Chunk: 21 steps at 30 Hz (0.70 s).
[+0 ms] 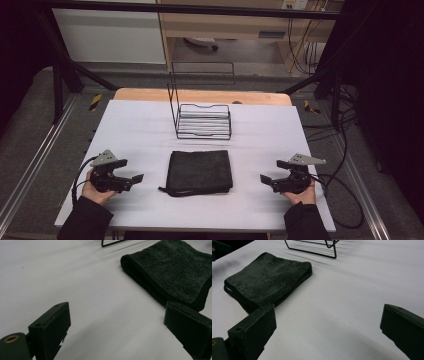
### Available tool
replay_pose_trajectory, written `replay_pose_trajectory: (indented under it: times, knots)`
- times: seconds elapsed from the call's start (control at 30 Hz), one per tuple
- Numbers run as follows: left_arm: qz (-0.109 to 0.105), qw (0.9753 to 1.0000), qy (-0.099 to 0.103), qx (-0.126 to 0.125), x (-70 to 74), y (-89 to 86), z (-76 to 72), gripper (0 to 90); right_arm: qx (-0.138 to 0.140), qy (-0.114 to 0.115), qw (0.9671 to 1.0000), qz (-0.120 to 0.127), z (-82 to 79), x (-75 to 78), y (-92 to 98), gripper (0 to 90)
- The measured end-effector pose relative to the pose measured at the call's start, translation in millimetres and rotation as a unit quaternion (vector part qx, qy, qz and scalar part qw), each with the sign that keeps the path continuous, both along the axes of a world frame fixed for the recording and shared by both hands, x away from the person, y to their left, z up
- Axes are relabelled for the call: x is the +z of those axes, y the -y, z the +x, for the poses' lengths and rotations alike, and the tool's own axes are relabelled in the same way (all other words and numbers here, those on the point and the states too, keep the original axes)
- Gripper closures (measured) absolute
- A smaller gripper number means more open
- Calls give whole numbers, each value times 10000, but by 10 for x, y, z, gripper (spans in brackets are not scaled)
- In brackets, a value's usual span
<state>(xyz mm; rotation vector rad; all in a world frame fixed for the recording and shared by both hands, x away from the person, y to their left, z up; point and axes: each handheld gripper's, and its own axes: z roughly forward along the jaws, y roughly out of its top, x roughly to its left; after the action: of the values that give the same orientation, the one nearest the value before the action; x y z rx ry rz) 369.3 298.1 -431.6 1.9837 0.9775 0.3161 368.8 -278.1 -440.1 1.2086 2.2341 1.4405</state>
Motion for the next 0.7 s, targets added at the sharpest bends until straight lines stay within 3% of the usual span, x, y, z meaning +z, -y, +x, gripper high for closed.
replay_pose_trajectory:
  times: [0.7]
  knots:
    - [85,10000,13,25,19,75,-16,69,-28,16,10000,-65,-10,37,-82,11]
